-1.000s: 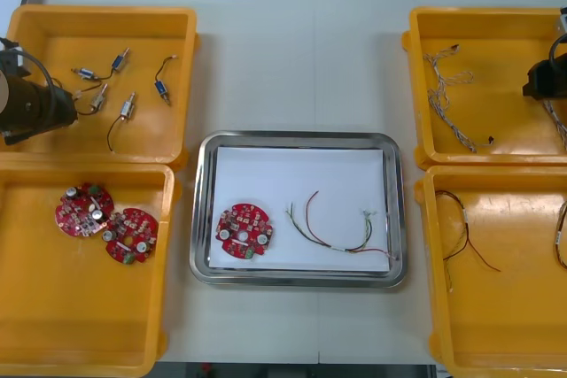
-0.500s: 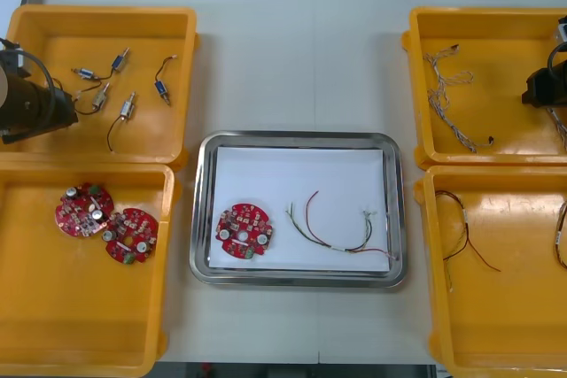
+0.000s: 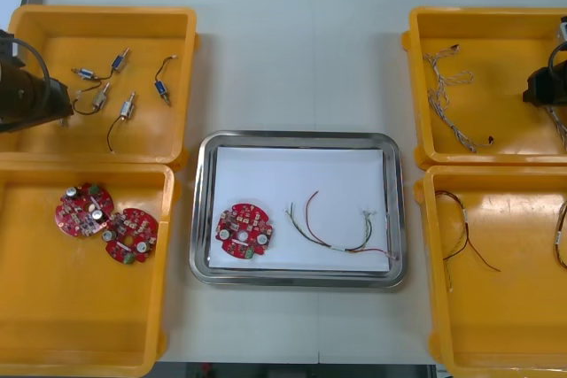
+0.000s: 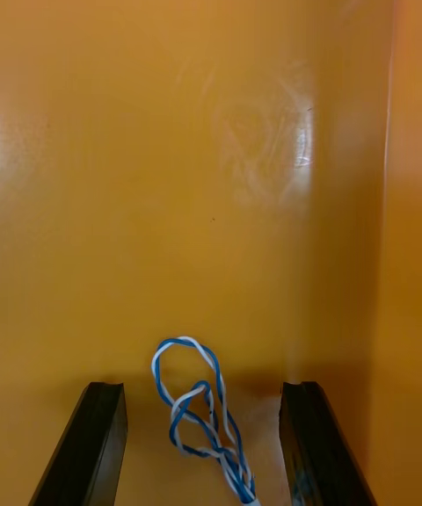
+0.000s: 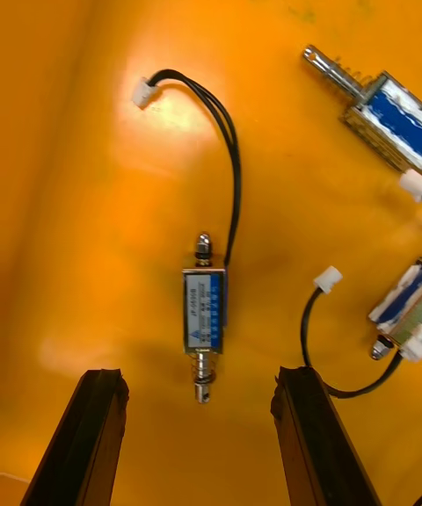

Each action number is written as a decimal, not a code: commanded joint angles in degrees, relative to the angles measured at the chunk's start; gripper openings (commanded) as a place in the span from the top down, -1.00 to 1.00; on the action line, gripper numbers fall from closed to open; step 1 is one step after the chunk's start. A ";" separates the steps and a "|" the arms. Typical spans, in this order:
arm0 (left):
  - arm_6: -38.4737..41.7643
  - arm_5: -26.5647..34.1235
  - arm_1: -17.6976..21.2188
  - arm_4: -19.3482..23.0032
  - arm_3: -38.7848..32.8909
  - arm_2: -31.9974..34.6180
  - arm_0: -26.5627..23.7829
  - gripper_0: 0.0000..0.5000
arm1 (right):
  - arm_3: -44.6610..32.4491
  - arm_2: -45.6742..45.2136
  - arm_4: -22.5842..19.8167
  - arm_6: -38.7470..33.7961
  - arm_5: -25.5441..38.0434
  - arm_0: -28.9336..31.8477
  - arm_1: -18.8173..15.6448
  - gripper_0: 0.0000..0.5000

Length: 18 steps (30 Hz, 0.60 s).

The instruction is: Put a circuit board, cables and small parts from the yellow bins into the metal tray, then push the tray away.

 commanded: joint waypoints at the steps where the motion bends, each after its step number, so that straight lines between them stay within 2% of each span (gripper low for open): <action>1: -8.12 0.55 3.14 0.84 4.35 -1.45 -5.69 -1.00 | -0.53 -1.14 -0.96 1.02 -0.92 1.00 0.19 -1.00; 9: -8.91 -3.49 3.05 1.81 11.12 -5.06 -9.29 -1.00 | -0.53 -1.75 -1.05 1.19 -1.00 2.05 0.01 -1.00; 11: -9.00 -4.90 3.05 2.07 12.09 -5.76 -9.47 -1.00 | -0.53 -1.84 -1.05 1.37 -1.00 2.05 -0.07 -0.43; 12: -9.09 -5.69 3.14 2.33 12.61 -6.29 -9.47 -1.00 | -0.53 -1.75 -1.05 1.37 -1.00 2.05 0.01 0.35; 13: -9.09 -6.22 3.05 2.51 12.88 -6.73 -9.47 -1.00 | -0.53 -1.75 -1.14 1.28 -1.00 2.05 0.01 0.84; 15: -9.17 -6.74 3.14 2.68 13.14 -7.25 -9.47 -1.00 | -0.53 -1.75 -1.23 1.37 -1.00 2.05 -0.07 0.99; 18: -9.35 -6.92 3.14 3.12 13.41 -7.96 -9.47 -1.00 | -0.53 -1.75 -1.23 1.46 -1.00 2.05 -0.43 1.00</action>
